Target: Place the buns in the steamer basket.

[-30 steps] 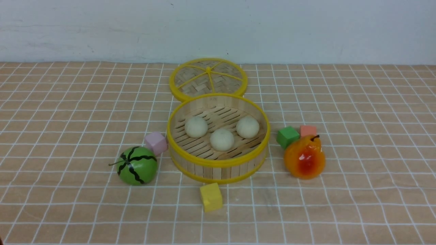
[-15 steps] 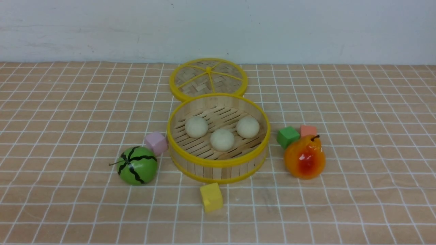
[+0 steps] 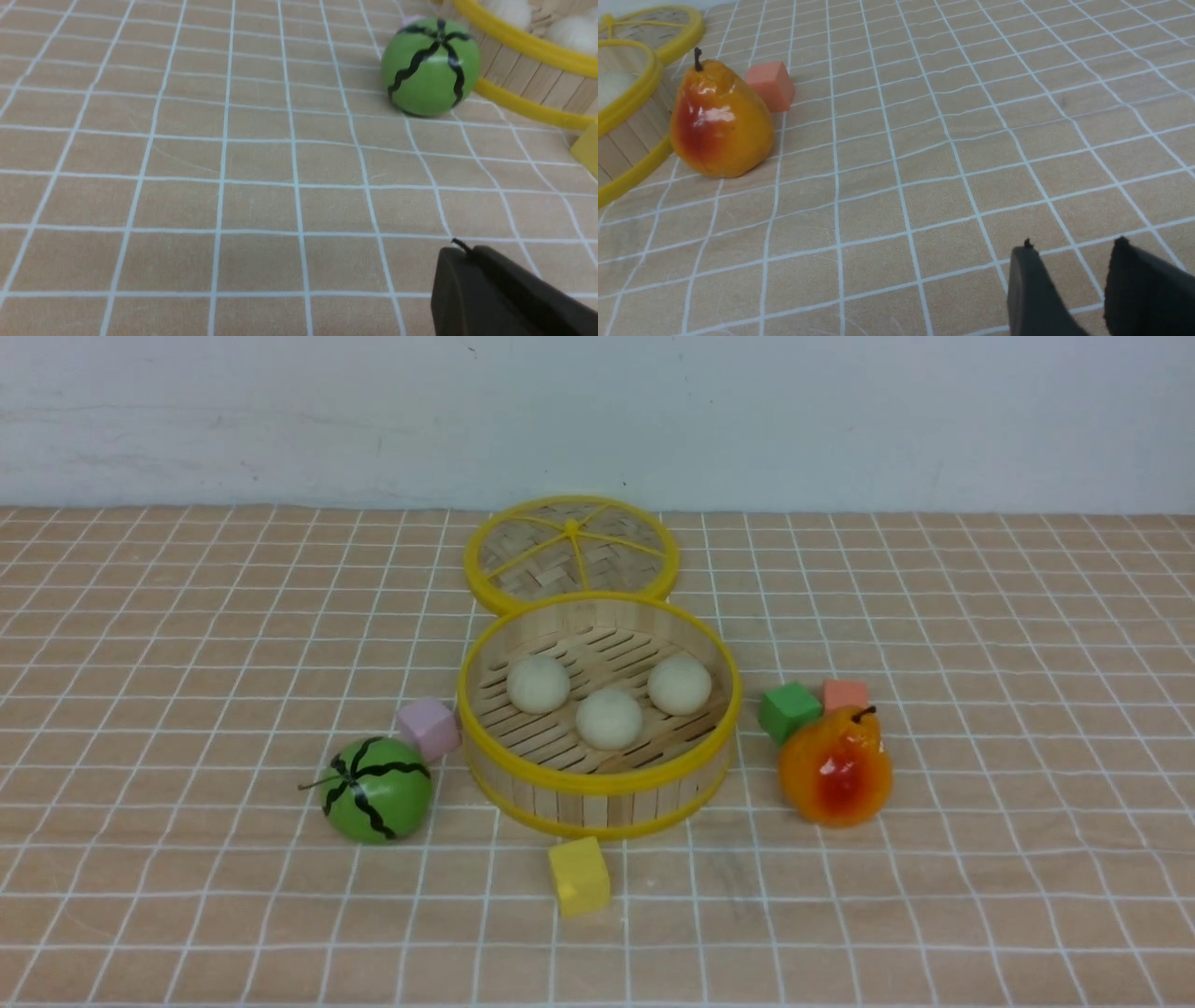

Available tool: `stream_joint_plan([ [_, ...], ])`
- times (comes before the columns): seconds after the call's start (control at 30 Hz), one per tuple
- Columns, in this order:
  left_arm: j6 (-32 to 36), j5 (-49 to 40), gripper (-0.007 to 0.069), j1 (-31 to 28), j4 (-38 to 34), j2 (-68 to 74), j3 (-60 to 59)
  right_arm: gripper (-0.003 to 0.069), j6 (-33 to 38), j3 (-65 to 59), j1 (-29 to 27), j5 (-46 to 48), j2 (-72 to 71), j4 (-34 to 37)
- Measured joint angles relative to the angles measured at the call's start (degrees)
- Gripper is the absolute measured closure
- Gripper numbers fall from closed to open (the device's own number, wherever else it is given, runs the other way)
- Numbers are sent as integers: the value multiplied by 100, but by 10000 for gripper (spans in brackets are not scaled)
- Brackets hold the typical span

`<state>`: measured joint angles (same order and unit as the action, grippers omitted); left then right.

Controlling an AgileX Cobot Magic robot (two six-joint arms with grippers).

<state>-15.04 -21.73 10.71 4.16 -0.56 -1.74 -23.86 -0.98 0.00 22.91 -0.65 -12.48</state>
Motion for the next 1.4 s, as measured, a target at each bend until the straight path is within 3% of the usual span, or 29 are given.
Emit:
stream_joint_plan([
  [1.4,0,1,617,0,35,0,0,418,0,0,0,0,0,0],
])
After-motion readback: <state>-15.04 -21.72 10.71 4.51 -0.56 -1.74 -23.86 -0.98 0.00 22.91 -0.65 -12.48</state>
